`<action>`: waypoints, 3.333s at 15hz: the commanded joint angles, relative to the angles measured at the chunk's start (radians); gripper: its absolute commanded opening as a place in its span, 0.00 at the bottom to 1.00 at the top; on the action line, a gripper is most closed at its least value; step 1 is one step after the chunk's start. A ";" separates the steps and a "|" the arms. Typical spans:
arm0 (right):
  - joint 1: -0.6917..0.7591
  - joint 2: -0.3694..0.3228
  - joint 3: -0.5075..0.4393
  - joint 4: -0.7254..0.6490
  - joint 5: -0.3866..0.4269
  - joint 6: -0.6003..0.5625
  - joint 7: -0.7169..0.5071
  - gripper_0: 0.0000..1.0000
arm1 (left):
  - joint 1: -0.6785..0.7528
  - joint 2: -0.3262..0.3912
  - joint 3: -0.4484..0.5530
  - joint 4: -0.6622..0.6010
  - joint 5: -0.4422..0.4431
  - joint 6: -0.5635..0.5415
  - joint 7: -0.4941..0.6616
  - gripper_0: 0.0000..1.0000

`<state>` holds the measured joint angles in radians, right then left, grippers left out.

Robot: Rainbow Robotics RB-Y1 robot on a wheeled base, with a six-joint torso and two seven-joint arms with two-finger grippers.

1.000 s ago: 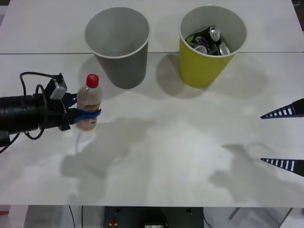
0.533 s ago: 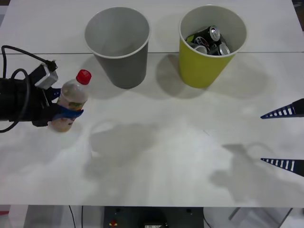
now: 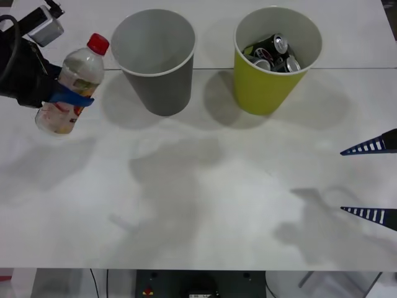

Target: Put the can into the green bin and the plastic bottle into the gray bin

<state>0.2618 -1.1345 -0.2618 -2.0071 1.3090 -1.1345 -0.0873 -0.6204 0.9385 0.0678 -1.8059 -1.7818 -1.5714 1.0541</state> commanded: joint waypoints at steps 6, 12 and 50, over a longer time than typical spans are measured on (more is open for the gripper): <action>0.000 0.000 0.000 0.000 0.000 0.000 0.000 1.00 | -0.435 0.078 -0.295 0.290 0.088 0.001 0.018 0.03; 0.000 0.000 0.000 0.000 0.000 0.000 0.000 1.00 | -0.749 -0.014 -0.545 0.576 0.087 0.027 0.026 0.03; 0.000 0.000 0.000 0.000 0.000 0.000 0.000 1.00 | -0.407 0.215 -0.370 0.456 0.372 0.088 -0.299 1.00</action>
<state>0.2618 -1.1345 -0.2618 -2.0071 1.3090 -1.1345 -0.0873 -1.0771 1.1366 -0.3372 -1.3430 -1.4194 -1.4822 0.7921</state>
